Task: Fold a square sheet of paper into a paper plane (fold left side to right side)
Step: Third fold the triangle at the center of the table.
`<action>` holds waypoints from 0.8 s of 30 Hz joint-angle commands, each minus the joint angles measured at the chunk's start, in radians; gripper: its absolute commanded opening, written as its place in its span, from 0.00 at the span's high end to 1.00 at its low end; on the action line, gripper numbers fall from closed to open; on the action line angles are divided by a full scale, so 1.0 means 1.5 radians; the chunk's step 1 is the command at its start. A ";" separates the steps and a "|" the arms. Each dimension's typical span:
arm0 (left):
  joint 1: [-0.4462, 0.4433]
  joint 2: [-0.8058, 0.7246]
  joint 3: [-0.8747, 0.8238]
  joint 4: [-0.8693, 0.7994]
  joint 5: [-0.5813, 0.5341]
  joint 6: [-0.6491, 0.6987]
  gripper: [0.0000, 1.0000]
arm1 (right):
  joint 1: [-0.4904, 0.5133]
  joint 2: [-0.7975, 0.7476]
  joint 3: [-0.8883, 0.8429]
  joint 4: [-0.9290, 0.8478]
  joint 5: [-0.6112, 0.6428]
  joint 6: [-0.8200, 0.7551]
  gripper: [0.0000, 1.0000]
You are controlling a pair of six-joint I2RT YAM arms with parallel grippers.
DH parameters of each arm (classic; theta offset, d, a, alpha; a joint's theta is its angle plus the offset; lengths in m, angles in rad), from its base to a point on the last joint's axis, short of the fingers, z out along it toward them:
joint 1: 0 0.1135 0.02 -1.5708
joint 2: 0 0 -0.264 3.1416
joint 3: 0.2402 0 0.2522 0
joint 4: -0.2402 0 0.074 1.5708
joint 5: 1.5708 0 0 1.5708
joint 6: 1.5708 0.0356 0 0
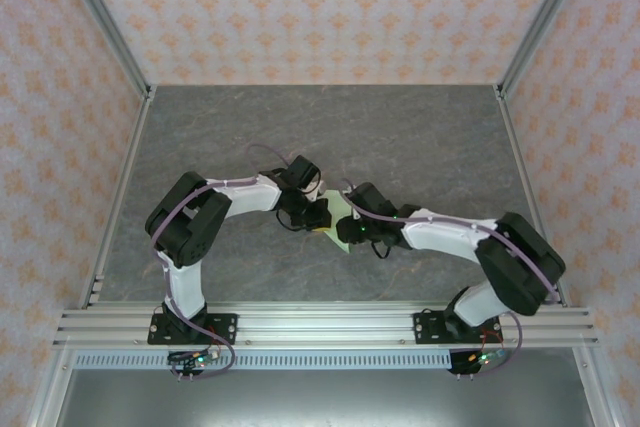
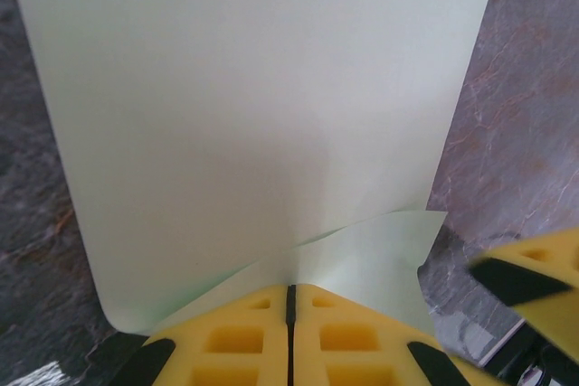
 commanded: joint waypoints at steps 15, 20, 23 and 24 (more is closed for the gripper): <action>-0.006 0.006 -0.028 -0.019 -0.044 0.003 0.93 | -0.003 -0.014 -0.002 0.049 -0.257 0.213 0.69; -0.007 0.006 -0.027 -0.018 -0.044 0.001 0.93 | -0.022 0.025 -0.010 0.063 -0.250 0.232 0.73; -0.007 0.006 -0.026 -0.020 -0.044 0.001 0.93 | -0.037 0.030 -0.025 0.085 -0.252 0.239 0.74; -0.007 0.006 -0.026 -0.019 -0.044 0.001 0.93 | -0.037 0.033 -0.025 0.086 -0.254 0.236 0.74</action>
